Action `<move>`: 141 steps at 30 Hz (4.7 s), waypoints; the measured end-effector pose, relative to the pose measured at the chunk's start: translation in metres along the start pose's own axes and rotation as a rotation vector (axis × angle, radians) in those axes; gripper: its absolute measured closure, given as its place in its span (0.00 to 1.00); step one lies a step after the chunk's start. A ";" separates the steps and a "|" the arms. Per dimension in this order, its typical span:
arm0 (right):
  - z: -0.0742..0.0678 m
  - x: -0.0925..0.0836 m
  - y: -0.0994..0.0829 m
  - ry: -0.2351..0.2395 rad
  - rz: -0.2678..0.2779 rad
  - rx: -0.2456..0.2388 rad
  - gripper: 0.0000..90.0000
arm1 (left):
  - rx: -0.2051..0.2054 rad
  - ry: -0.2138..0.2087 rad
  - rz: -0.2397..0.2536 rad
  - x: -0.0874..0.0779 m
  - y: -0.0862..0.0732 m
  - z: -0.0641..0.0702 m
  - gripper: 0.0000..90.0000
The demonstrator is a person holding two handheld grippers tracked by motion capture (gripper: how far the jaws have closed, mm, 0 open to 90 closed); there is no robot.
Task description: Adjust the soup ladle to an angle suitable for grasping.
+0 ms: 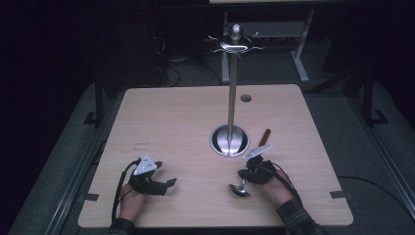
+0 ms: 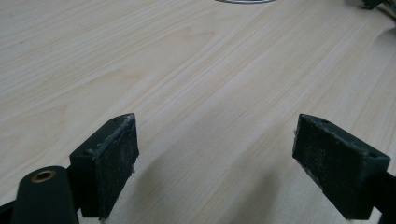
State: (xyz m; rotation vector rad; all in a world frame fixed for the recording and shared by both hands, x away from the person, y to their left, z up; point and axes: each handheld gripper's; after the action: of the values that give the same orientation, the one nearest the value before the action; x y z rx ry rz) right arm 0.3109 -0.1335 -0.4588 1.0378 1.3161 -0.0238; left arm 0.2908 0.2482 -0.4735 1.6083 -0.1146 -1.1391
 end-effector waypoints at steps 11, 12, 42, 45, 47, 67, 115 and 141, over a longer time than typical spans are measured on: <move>0.005 -0.014 -0.016 -0.013 0.002 0.020 1.00 | 0.004 0.003 -0.002 0.000 0.000 0.000 0.16; 0.006 -0.015 -0.018 -0.016 0.004 0.019 1.00 | 0.004 0.002 -0.002 0.000 0.000 0.000 0.16; 0.022 -0.062 -0.070 -0.027 -0.027 0.104 1.00 | 0.004 0.004 -0.004 0.000 0.000 0.000 0.16; 0.025 -0.067 -0.075 -0.034 -0.029 0.118 1.00 | 0.006 0.006 -0.005 0.000 0.000 0.000 0.16; 0.027 -0.070 -0.079 -0.044 -0.026 0.118 1.00 | 0.006 0.006 -0.004 0.000 0.000 0.001 0.16; 0.060 -0.084 -0.061 -0.118 0.076 0.115 1.00 | 0.015 0.010 -0.021 0.000 0.001 0.001 0.16; 0.101 -0.031 -0.020 -0.113 0.040 0.102 1.00 | 0.008 0.009 -0.001 0.000 0.000 0.002 0.16; 0.093 -0.055 -0.020 -0.118 0.025 0.190 0.98 | 0.014 0.010 -0.007 0.000 0.000 0.001 0.16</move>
State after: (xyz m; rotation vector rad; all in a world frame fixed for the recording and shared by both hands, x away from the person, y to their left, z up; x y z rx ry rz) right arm 0.3541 -0.2328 -0.4369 1.1953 1.2099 -0.1915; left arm 0.2904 0.2478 -0.4731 1.6278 -0.1109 -1.1371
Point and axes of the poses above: each handheld gripper's, and its own axes: x roughly forward along the jaws, y roughly out of its top, z roughly to its right, and after that the axes turned 4 degrees about -x, right-handed
